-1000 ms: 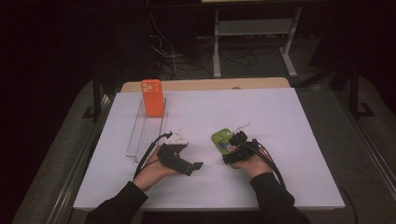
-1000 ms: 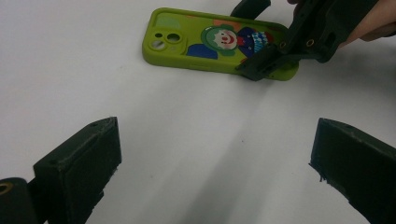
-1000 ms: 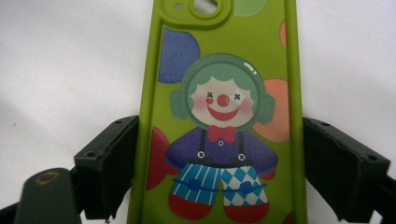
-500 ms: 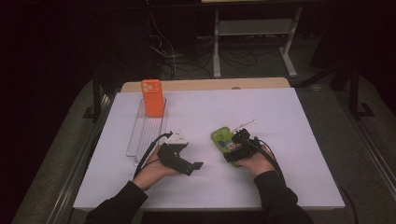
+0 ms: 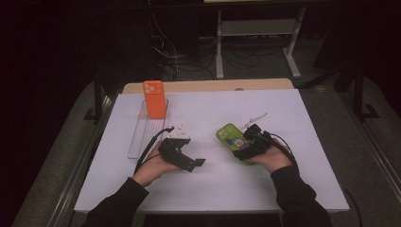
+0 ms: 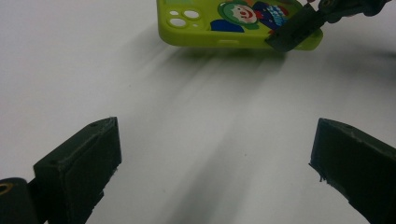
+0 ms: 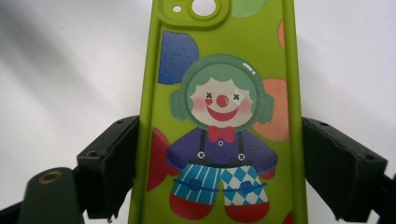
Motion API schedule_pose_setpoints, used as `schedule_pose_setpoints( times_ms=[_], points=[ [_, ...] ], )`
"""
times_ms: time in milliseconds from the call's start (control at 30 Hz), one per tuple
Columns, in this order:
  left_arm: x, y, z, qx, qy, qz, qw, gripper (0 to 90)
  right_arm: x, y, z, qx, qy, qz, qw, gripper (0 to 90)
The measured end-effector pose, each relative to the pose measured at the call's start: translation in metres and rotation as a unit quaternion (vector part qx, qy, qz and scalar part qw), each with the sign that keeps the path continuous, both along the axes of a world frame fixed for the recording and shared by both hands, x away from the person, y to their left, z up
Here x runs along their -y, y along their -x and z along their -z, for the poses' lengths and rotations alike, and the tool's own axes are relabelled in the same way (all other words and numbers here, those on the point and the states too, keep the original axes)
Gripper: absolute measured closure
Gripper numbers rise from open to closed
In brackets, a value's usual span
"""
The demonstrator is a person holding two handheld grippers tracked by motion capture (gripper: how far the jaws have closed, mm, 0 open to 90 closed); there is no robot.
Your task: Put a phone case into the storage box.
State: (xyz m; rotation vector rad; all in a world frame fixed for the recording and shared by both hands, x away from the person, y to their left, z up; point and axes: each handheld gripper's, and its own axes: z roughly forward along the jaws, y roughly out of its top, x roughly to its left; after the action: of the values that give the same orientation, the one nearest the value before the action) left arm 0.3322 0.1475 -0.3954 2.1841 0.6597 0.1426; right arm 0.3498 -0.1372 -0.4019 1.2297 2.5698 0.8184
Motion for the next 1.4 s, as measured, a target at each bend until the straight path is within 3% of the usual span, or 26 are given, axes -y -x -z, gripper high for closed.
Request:
schedule_pose_setpoints(
  times_ms=[333, 367, 433, 600, 633, 667, 700, 767, 900, 1000, 1067, 1100, 1133, 1300, 1400],
  points=[
    [0.001, -0.017, -0.016, 0.005, -0.013, 0.024, 0.9996, 1.2, 0.016, -0.003, -0.012, 0.009, 0.007, -0.062, 0.998, 15.0],
    [0.002, -0.018, -0.019, 0.009, -0.018, 0.03, 0.9993, 1.1, 0.017, -0.004, -0.013, 0.012, 0.008, -0.078, 0.9969, 15.0],
    [0.002, -0.021, -0.022, 0.015, -0.027, 0.041, 0.9987, 1.1, 0.018, -0.004, -0.013, 0.011, 0.008, -0.081, 0.9966, 15.0],
    [0.004, -0.027, -0.032, 0.029, -0.026, 0.063, 0.9973, 1.1, 0.018, -0.005, -0.016, 0.009, 0.007, -0.115, 0.9933, 15.0],
    [0.004, -0.027, -0.034, 0.031, -0.024, 0.067, 0.997, 1.2, 0.018, -0.004, -0.018, 0.013, 0.013, -0.134, 0.9909, 15.0],
    [0.004, -0.028, -0.035, 0.036, -0.025, 0.072, 0.9965, 1.2, 0.018, -0.004, -0.018, 0.013, 0.013, -0.134, 0.9909, 15.0],
    [0.004, -0.03, -0.038, 0.038, -0.022, 0.08, 0.9959, 1.1, 0.018, -0.004, -0.021, 0.018, 0.011, -0.155, 0.9877, 15.0],
    [0.005, -0.03, -0.04, 0.04, -0.02, 0.088, 0.9951, 1.2, 0.018, -0.004, -0.021, 0.018, 0.01, -0.161, 0.9867, 15.0],
    [0.007, -0.028, -0.042, 0.053, -0.024, 0.113, 0.9919, 1.2, 0.013, -0.005, -0.026, 0.009, 0.006, -0.197, 0.9804, 15.0],
    [0.007, -0.027, -0.044, 0.059, -0.023, 0.125, 0.99, 1.1, 0.011, -0.006, -0.028, 0.007, 0.005, -0.21, 0.9776, 15.0],
    [0.008, -0.027, -0.044, 0.059, -0.026, 0.133, 0.989, 1.1, 0.009, -0.007, -0.029, 0.011, 0.0, -0.226, 0.974, 14.9],
    [0.008, -0.027, -0.045, 0.062, -0.029, 0.138, 0.9881, 1.1, 0.005, -0.008, -0.031, 0.012, -0.004, -0.243, 0.9699, 15.0],
    [0.008, -0.028, -0.045, 0.063, -0.031, 0.145, 0.987, 1.1, 0.005, -0.008, -0.031, 0.012, -0.004, -0.243, 0.9699, 15.0],
    [0.012, -0.027, -0.049, 0.062, -0.028, 0.165, 0.9839, 1.2, -0.005, -0.007, -0.035, 0.013, 0.0, -0.275, 0.9613, 14.9],
    [0.015, -0.026, -0.05, 0.066, -0.038, 0.184, 0.98, 1.2, -0.01, -0.006, -0.037, 0.012, 0.0, -0.293, 0.9559, 14.9]
  ],
)
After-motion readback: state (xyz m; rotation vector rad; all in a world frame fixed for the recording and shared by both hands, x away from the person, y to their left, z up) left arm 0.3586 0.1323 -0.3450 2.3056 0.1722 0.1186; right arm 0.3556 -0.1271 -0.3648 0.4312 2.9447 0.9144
